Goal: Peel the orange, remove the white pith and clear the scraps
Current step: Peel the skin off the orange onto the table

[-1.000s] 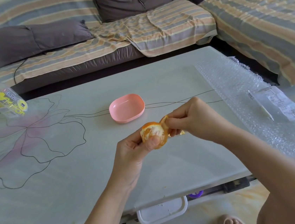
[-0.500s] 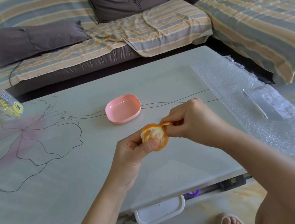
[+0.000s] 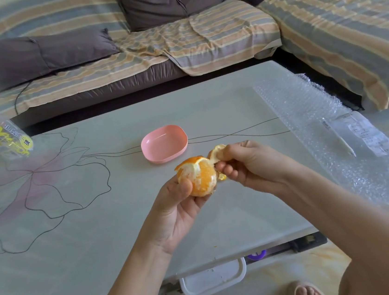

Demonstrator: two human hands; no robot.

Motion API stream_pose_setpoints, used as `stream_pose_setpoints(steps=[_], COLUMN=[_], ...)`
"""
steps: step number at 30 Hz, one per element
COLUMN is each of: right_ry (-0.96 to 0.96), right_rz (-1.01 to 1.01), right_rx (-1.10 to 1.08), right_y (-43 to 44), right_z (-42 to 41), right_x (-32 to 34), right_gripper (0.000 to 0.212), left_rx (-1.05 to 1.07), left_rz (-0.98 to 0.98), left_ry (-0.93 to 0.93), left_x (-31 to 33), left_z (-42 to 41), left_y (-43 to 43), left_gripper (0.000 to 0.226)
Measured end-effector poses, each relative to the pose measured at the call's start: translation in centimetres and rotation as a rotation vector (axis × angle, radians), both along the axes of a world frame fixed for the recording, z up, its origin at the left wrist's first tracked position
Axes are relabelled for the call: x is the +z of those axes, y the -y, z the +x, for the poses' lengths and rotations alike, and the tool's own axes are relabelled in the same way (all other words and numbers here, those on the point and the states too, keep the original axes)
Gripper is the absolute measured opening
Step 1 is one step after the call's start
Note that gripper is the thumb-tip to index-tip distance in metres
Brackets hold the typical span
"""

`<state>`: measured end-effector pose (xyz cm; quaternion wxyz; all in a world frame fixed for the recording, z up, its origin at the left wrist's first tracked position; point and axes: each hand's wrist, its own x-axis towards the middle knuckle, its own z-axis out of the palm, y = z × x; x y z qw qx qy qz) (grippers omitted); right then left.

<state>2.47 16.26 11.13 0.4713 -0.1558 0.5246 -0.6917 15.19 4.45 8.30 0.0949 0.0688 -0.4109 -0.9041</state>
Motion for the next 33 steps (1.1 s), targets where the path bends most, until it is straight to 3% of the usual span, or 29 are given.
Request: stream_pose_setpoints(steps=[2, 3, 4, 7, 8, 11, 15, 17, 19, 21, 26, 30, 33], right_ry=[0.152, 0.142, 0.015, -0.692, -0.841, -1.019, -1.008, -0.993, -1.025, -1.035, -1.078, -1.154, -1.253], right_rz=[-0.016, -0.003, 0.067, 0.479, 0.587, 0.795, 0.870, 0.869, 0.822, 0.658, 0.237, 0.155, 0.118], right_rx=[-0.090, -0.137, -0.181, -0.234, -0.227, -0.101, -0.068, -0.060, -0.043, -0.015, 0.199, 0.215, 0.188], right_y=[0.3, 0.2, -0.2, -1.8, -2.1, -2.0, -1.7, -1.9, -2.0, -2.0, -1.5, -1.4, -1.3], right_z=[-0.9, -1.6, -2.6, -5.3, -6.0, -6.3, -6.2, -6.0, -5.6, -4.6, -1.6, -1.1, -1.0], right_x=[-0.2, -0.2, -0.3, -0.7, -1.0, -2.4, -3.3, -3.1, -2.8, -2.0, -1.4, -1.5, -1.5], right_gripper=[0.028, 0.024, 0.020, 0.021, 0.023, 0.024, 0.020, 0.032, 0.030, 0.024, 0.049, 0.039, 0.035], left_rx=[0.037, 0.049, 0.055, 0.077, 0.089, 0.130, 0.208, 0.218, 0.204, 0.174, 0.134, 0.073, 0.102], left_rz=[0.053, 0.060, 0.048, -0.029, -0.059, -0.128, -0.201, -0.238, -0.267, -0.296, -0.502, -0.560, -0.639], left_ry=[-0.002, 0.002, 0.010, 0.058, 0.078, 0.151, 0.185, 0.196, 0.234, 0.282, 0.327, 0.278, 0.282], left_x=[0.1, 0.2, 0.2, 0.1, 0.0, -0.3, -0.5, -0.5, -0.8, -0.9, -1.0, -0.3, -0.2], left_z=[0.1, 0.3, 0.4, 0.6, 0.6, 0.4, 0.2, 0.2, 0.3, 0.5, 0.5, 0.9, 0.9], left_y=[0.2, 0.3, 0.5, 1.1, 1.2, 1.3, 1.4, 1.4, 1.5, 1.4, 1.4, 1.3, 1.4], left_gripper=[0.065, 0.066, 0.067, 0.066, 0.066, 0.069, 0.087, 0.089, 0.082, 0.068, 0.057, 0.040, 0.049])
